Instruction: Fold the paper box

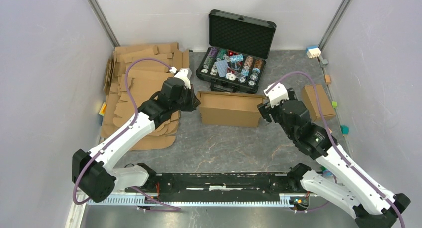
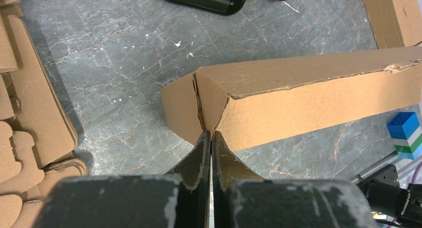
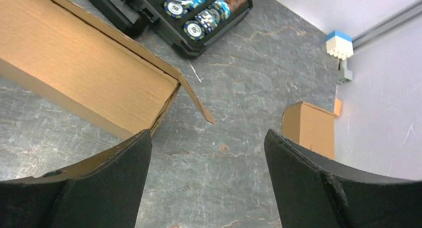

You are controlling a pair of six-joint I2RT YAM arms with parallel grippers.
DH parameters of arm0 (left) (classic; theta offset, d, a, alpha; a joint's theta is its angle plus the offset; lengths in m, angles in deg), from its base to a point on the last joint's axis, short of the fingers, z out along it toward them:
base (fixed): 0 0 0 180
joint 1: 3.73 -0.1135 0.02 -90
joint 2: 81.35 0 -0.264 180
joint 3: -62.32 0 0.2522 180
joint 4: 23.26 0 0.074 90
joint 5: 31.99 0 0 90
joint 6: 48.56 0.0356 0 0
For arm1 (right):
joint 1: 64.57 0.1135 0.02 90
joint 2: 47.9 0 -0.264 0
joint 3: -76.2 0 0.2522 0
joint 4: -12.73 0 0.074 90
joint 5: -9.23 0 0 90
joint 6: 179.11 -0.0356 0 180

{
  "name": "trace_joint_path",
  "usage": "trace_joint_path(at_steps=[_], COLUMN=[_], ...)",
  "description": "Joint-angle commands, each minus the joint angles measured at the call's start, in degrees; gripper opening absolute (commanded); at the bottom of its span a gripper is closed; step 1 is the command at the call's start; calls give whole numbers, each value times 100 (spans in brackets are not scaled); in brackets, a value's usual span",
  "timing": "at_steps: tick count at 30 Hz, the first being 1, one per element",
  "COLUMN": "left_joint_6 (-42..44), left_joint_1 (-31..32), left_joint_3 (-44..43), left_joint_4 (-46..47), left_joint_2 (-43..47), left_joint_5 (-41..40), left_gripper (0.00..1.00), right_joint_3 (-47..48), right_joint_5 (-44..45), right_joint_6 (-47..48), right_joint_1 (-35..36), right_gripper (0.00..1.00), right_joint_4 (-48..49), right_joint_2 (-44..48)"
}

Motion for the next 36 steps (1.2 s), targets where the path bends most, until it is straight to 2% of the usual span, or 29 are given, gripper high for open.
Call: trace_joint_path(at_steps=[1, 9, 18, 20, 24, 27, 29, 31, 34, 36], left_joint_6=[239, 318, 345, 347, 345, 341, 327, 320, 334, 336], left_joint_1=[35, 36, 37, 38, 44, 43, 49, 63, 122, 155], left_joint_3=[-127, -146, -138, -146, -172, -181, -198, -223, -266, -311], left_joint_4=[-456, -468, -468, -468, -468, -468, -468, -468, -481, -537], left_joint_2=[-166, -86, -53, -64, -69, -77, -97, -119, -143, -179], left_joint_5=[-121, -324, -345, -331, -294, -287, -278, -268, -304, -367], left_gripper=[2, 2, 2, 2, 2, 2, 2, 2, 2, 2], right_joint_3=[-180, -159, -173, -191, -61, -74, -60, -12, 27, 59], right_joint_5=[368, 215, -840, -1361, -2367, -2760, -3035, -3309, -3533, -3607], right_joint_6=[-264, -252, -398, -432, -523, -639, -691, -710, -700, -607], right_joint_1=[-77, -250, -1041, -1298, -1666, -1816, -1866, -1886, -1890, -1888], right_gripper=[85, 72, 65, 56, 44, 26, 19, 19, 31, 31], right_joint_4=[345, 818, 1178, 1232, 1011, 1055, 1077, 1026, 981, 903], right_joint_2=[141, -504, -719, -721, -991, -984, -949, -954, -919, -896])
